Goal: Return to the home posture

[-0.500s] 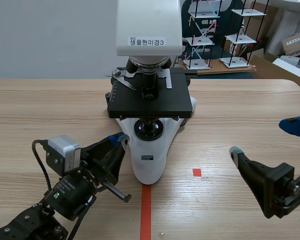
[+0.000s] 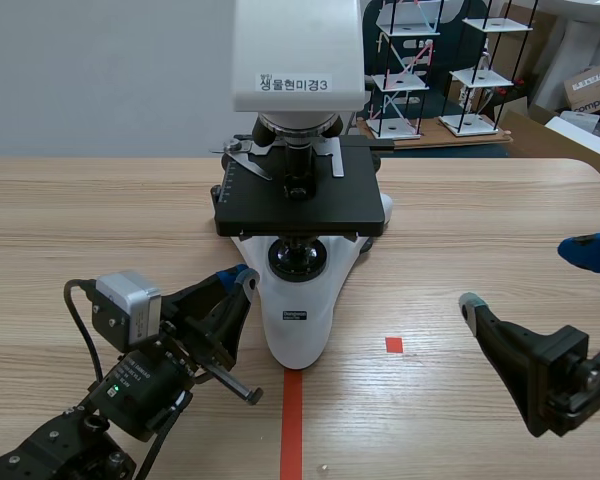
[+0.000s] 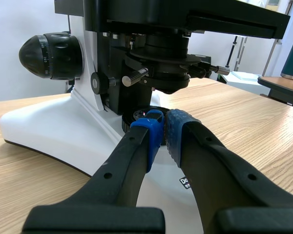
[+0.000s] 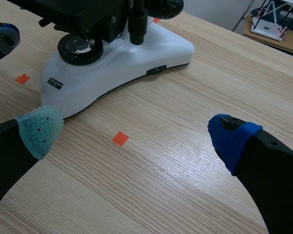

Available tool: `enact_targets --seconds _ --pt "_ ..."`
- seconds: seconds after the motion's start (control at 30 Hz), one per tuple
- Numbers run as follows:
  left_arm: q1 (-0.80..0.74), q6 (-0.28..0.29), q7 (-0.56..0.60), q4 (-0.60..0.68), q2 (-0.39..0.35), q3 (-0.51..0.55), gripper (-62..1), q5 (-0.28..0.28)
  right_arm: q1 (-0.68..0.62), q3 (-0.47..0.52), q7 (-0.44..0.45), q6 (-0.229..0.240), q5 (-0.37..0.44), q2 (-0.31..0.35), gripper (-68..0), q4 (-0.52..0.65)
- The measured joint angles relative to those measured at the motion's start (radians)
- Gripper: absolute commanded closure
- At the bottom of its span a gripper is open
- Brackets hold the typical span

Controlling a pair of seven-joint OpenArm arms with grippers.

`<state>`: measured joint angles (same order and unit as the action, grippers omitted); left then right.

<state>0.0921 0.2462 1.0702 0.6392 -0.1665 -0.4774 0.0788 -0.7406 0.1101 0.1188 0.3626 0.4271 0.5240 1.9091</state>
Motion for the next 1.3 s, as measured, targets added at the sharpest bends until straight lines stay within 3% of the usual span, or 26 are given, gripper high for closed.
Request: enact_targets --seconds 0.57,0.63,0.8,0.9,1.03,1.17,1.3 --pt "0.0 0.0 -0.004 0.0 0.0 0.0 -6.0 0.0 0.0 0.0 0.0 0.0 0.0 0.0 -67.1 0.0" --pt "0.0 0.0 -0.004 0.0 0.0 0.0 -11.0 0.0 0.0 0.0 0.0 0.0 0.0 0.0 -67.1 0.0" --pt "-0.012 -0.001 -0.003 0.007 -0.011 0.0 -34.5 0.0 0.0 0.0 0.0 0.0 0.0 0.0 -67.1 0.0" --pt "-0.06 -0.039 -0.003 0.059 -0.034 0.002 -37.9 -0.005 0.0 0.0 0.0 0.0 0.0 0.0 -67.1 0.0" --pt "-0.174 -0.06 -0.039 0.191 -0.08 0.046 -39.0 -0.062 0.0 0.0 0.0 0.0 0.0 0.0 -67.1 0.0" --pt "-0.325 -0.061 -0.228 0.389 -0.123 0.155 -51.4 -0.068 0.0 0.0 0.0 0.0 0.0 0.0 -67.1 0.0" --pt "-0.454 -0.055 -0.42 0.614 -0.148 0.261 -53.0 -0.076 0.0 0.0 0.0 0.0 0.0 0.0 -67.1 0.0"
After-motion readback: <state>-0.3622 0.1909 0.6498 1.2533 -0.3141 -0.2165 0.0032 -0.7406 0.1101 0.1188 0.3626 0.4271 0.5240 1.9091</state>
